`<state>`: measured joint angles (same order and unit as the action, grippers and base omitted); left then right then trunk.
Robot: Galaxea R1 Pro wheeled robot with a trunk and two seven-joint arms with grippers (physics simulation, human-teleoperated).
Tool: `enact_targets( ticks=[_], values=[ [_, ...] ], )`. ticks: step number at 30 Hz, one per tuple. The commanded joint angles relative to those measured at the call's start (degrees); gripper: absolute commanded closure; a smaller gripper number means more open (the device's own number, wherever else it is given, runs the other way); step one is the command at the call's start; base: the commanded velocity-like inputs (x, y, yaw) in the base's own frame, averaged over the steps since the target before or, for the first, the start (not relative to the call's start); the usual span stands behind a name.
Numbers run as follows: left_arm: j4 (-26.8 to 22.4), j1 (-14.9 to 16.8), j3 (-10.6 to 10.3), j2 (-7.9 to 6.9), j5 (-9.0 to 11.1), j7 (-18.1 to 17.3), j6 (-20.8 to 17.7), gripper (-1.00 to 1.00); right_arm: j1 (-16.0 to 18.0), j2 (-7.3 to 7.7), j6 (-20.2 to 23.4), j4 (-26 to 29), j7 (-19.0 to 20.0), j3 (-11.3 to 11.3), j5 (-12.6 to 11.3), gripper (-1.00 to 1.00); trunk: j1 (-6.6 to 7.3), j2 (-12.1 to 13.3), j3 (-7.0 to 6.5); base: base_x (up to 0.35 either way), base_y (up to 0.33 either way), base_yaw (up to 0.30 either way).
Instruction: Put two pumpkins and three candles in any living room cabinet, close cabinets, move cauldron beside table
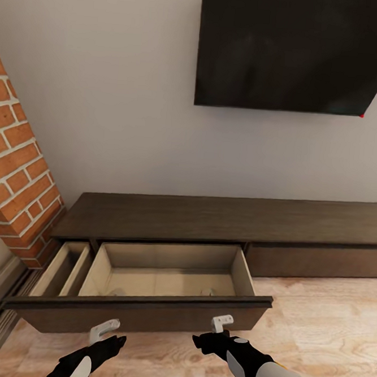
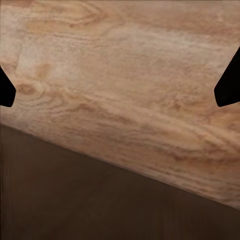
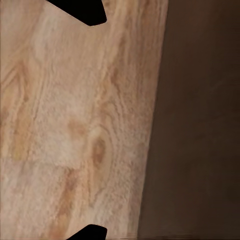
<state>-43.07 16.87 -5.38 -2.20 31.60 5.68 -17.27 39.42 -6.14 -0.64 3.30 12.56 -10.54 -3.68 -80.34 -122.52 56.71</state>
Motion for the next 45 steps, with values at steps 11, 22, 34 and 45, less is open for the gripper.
enact_targets(
  ticks=[11, 22, 34, 45],
  values=[
    [-0.1, 0.0, -0.4, -0.02, 0.5, 0.6, -0.1, -1.0, -0.2, -0.31, -0.3, 0.0, -4.1, -0.4, -0.2, -1.0, 0.01, 0.0, -0.18, 0.036, 0.006, -0.054],
    [1.0, 0.0, -0.4, 0.74, -1.0, 0.6, 1.5, -1.0, -0.3, -2.89, -0.2, 0.4, -14.9, -0.4, 0.0, -1.0, 0.01, 0.0, -0.18, 0.084, 0.0, 0.0],
    [7.8, 0.0, -0.4, 1.81, -1.1, 0.5, 9.1, -1.0, -0.7, -3.76, 0.3, 0.0, -15.0, -0.3, -0.1, -1.0, 0.01, 0.0, -0.18, 0.169, 0.0, 0.0],
    [8.1, 0.3, -0.4, 1.94, -1.0, 0.6, 9.1, -1.0, -1.1, -3.76, -1.2, 0.0, -15.0, -0.3, 0.0, -1.0, 0.01, 0.0, -0.18, 0.335, 0.0, 0.0]
  ],
)
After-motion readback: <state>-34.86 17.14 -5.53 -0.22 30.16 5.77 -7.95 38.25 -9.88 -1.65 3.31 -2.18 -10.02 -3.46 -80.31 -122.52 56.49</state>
